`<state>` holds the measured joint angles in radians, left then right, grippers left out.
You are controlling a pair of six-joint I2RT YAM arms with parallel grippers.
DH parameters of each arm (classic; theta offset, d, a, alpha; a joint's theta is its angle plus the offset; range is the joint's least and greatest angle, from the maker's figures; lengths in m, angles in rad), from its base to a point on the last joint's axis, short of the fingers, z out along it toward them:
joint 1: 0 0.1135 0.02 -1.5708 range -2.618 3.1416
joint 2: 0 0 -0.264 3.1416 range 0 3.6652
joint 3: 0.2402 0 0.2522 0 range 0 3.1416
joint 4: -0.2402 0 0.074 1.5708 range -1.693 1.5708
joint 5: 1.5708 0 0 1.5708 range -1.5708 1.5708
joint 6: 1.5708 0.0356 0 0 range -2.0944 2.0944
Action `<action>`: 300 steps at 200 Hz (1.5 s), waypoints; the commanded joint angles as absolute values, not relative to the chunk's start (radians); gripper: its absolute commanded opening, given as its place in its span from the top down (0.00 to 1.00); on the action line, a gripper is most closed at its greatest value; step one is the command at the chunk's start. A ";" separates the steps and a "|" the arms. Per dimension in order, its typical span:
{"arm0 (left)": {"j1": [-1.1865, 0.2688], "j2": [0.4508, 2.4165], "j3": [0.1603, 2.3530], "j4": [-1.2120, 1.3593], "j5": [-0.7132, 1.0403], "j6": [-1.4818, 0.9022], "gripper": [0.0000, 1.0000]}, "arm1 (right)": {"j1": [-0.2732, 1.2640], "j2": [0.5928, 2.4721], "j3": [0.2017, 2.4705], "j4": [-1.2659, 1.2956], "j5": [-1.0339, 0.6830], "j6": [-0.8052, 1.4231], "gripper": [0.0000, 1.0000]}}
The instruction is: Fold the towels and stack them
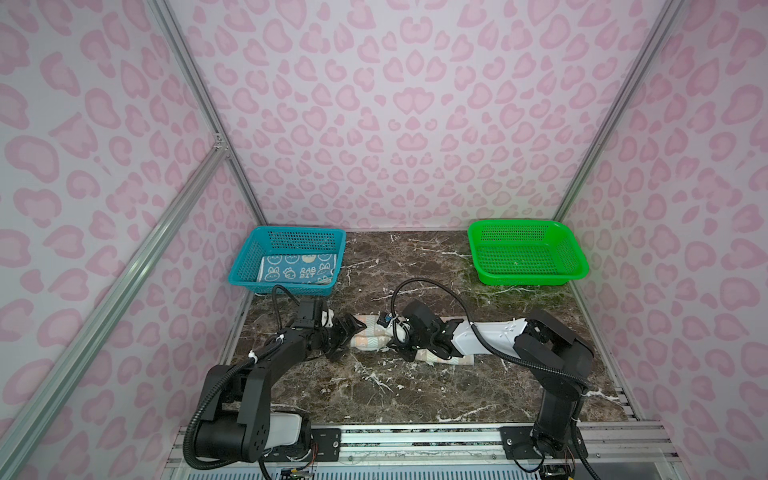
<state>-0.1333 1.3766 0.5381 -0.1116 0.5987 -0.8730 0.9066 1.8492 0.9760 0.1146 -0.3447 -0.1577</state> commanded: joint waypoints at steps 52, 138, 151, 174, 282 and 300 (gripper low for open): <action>-0.170 1.476 0.533 -0.005 0.588 -0.934 0.27 | 0.905 1.843 0.954 0.179 -0.371 -0.158 0.99; -0.173 1.487 0.611 -0.107 0.549 -0.846 0.97 | 0.905 1.759 0.945 0.114 -0.337 -0.131 0.55; -0.172 1.482 0.613 -0.125 0.540 -0.827 0.96 | 0.898 1.727 0.951 0.093 -0.335 -0.113 0.52; -0.173 1.475 0.618 -0.135 0.540 -0.802 0.96 | 0.882 1.701 0.976 0.085 -0.347 -0.049 0.52; -0.173 1.461 0.680 -0.171 0.526 -0.785 0.96 | 0.970 1.879 1.086 0.015 -0.337 0.030 0.57; -0.173 1.472 0.704 -0.171 0.535 -0.782 0.96 | 0.971 1.876 1.065 0.014 -0.376 0.045 0.59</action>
